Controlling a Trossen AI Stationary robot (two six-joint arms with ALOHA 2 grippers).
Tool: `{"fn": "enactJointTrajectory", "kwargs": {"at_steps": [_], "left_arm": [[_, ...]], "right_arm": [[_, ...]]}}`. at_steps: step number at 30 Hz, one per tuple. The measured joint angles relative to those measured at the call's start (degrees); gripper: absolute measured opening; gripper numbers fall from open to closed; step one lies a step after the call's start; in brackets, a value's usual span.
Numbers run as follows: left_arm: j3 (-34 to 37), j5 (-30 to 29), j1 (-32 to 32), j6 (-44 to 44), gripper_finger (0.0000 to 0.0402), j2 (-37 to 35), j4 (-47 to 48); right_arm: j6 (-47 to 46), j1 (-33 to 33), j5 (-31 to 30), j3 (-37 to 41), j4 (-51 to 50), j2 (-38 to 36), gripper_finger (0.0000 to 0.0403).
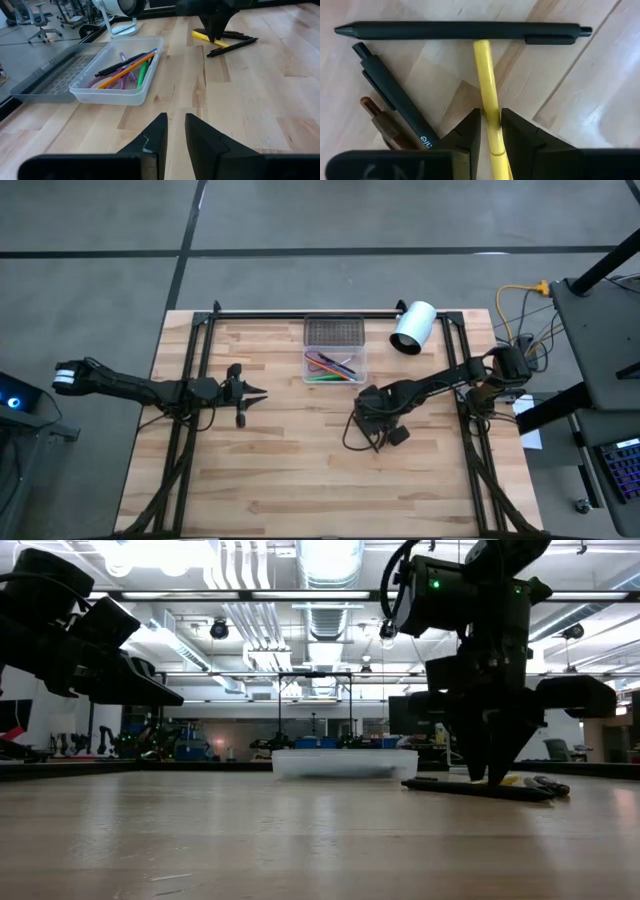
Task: Pick & place school supplies into a supply box
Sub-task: Put the yellow pen into the black box
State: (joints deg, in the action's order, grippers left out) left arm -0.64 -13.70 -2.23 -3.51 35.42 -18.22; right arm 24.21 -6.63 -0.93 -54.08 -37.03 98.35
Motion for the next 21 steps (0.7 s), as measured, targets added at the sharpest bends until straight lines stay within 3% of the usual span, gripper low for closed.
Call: {"fn": "enactJointTrajectory", "kwargs": {"at_steps": [21], "left_arm": [[0.0, 0.0, 0.0, 0.0, 0.0052, 0.0, 0.0]], "right_arm": [[-3.7, 0.0, -0.3, 0.1, 1.5, 0.0, 0.0068]]}}
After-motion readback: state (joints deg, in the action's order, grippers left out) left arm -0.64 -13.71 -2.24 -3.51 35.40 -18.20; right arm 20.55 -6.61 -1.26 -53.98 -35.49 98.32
